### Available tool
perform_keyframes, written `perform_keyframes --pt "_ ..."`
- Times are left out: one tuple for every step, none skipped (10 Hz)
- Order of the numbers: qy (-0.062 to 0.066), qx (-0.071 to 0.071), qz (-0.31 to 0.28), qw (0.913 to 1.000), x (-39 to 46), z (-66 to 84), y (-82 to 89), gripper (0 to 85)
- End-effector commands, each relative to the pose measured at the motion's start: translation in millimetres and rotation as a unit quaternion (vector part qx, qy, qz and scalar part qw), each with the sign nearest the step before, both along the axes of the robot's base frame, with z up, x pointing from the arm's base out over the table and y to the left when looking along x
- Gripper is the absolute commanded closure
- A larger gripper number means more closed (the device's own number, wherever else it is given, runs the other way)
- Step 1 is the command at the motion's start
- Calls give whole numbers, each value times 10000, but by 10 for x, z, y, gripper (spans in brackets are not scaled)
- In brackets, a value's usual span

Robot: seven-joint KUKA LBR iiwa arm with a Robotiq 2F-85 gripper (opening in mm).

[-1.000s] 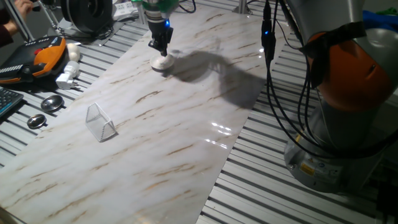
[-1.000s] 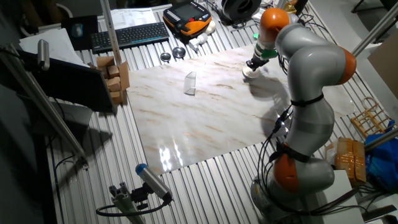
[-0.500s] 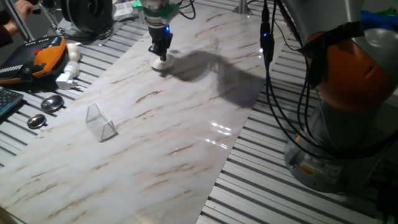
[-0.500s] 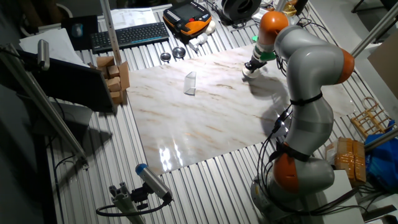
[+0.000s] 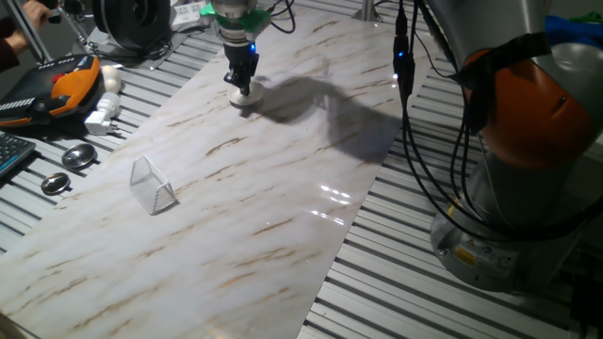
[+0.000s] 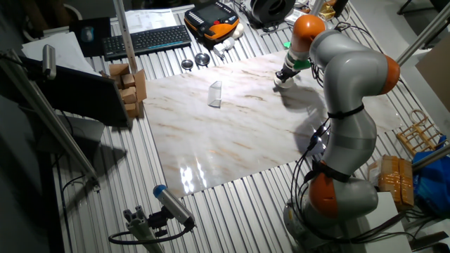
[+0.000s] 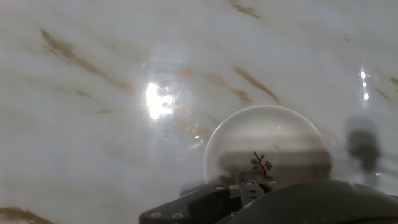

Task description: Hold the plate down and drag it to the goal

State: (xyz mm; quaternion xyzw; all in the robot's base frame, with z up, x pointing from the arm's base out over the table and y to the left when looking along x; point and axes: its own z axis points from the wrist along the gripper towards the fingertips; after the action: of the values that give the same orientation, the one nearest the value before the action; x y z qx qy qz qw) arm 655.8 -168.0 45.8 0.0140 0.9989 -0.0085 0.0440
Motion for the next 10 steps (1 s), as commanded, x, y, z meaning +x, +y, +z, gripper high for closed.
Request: perform_keyframes --pt "-8 1 1 10000 7 -11 13 850" --pt "-8 1 1 10000 13 -19 22 850" --pt "-8 0 9 10000 18 -25 33 850" --pt "-8 0 9 10000 19 -38 46 850" --pt "-16 0 9 10000 20 -58 60 850" --pt "-24 9 -6 10000 23 -76 74 850" --pt "-32 18 -21 10000 21 -89 94 850" --pt "-32 20 -37 10000 19 -90 116 850" --pt "-32 20 -44 10000 14 -93 138 850" --pt "-32 21 -52 10000 10 -96 160 850"
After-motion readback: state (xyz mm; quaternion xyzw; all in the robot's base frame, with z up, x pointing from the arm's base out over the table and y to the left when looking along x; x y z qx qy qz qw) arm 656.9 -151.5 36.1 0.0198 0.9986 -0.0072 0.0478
